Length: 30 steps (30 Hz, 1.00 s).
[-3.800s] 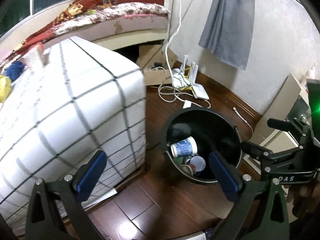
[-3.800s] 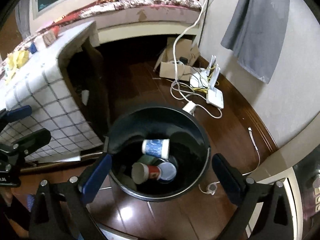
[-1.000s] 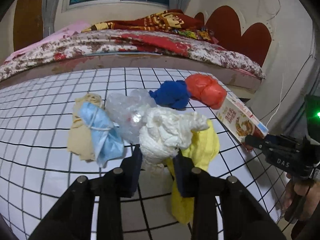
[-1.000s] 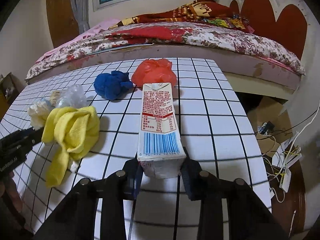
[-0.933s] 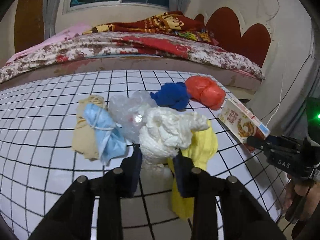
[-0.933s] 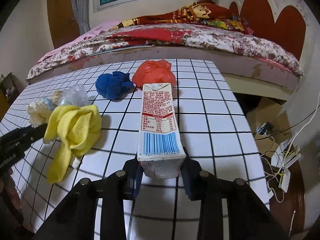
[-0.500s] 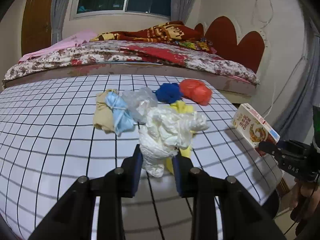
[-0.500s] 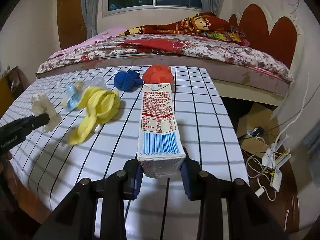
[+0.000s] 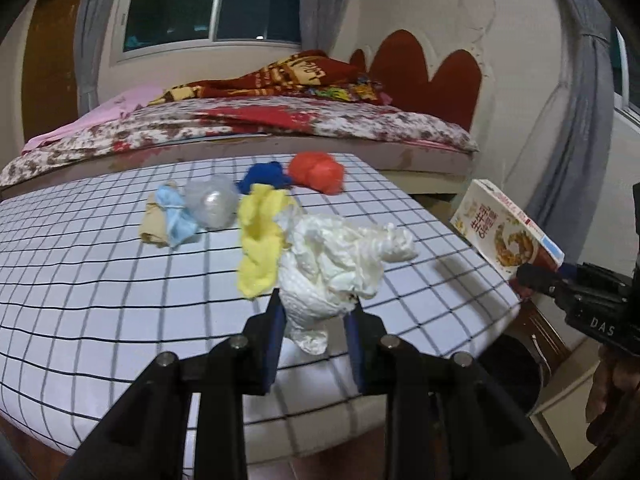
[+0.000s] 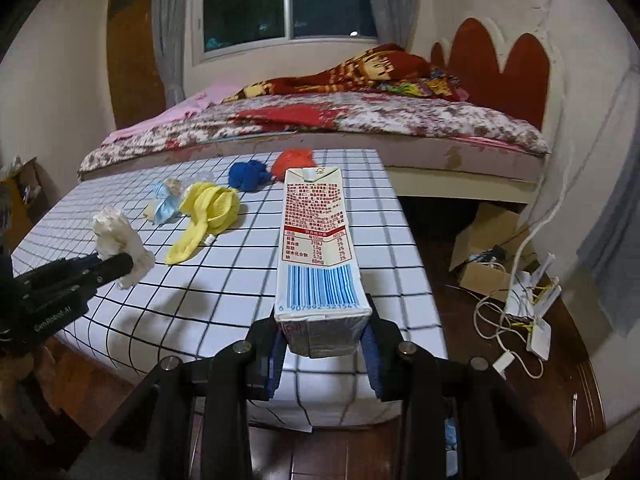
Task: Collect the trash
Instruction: 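Carry the tissue and milk carton toward the black bin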
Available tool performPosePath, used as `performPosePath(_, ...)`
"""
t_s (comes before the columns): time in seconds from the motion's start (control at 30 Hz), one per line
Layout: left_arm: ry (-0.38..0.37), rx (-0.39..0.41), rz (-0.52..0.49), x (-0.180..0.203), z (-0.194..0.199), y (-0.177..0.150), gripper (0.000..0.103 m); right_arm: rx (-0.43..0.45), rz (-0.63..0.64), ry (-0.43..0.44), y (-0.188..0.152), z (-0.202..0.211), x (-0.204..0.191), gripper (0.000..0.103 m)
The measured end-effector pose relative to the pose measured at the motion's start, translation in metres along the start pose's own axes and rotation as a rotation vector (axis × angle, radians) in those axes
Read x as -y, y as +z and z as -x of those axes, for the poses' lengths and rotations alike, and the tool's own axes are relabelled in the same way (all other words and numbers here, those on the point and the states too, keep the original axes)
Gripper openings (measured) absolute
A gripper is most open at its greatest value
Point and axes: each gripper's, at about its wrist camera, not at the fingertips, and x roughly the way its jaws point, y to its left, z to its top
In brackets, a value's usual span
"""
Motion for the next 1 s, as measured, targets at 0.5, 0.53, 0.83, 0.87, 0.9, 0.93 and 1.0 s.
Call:
performPosePath(0.5, -0.123, -0.017, -0.086, 0.080, -0.003, -0.008, 0.030, 0.008, -0.097, -0.111, -0.040, 0.040, 0.063, 0.035)
performPosePath(0.53, -0.137, -0.022, -0.092, 0.086, -0.004, -0.009, 0.030, 0.006, -0.101, -0.119, -0.042, 0.041, 0.067, 0.035)
performPosePath(0.83, -0.203, -0.041, -0.149, 0.130, -0.010, -0.014, 0.030, -0.006, -0.153, -0.174, -0.060, 0.054, 0.098, 0.035)
performPosePath(0.87, -0.209, -0.043, -0.154, 0.135, -0.011, -0.015, 0.030, -0.007, -0.157, -0.180, -0.062, 0.056, 0.101, 0.035)
performPosePath(0.9, -0.216, -0.048, -0.159, 0.140, -0.012, -0.015, 0.030, -0.009, -0.164, -0.189, -0.065, 0.058, 0.106, 0.035)
performPosePath(0.93, -0.220, -0.050, -0.163, 0.145, -0.013, -0.016, 0.030, -0.011, -0.170, -0.194, -0.069, 0.060, 0.110, 0.035)
performPosePath(1.0, -0.232, -0.057, -0.174, 0.154, -0.015, -0.018, 0.030, -0.015, -0.182, -0.204, -0.074, 0.063, 0.118, 0.035)
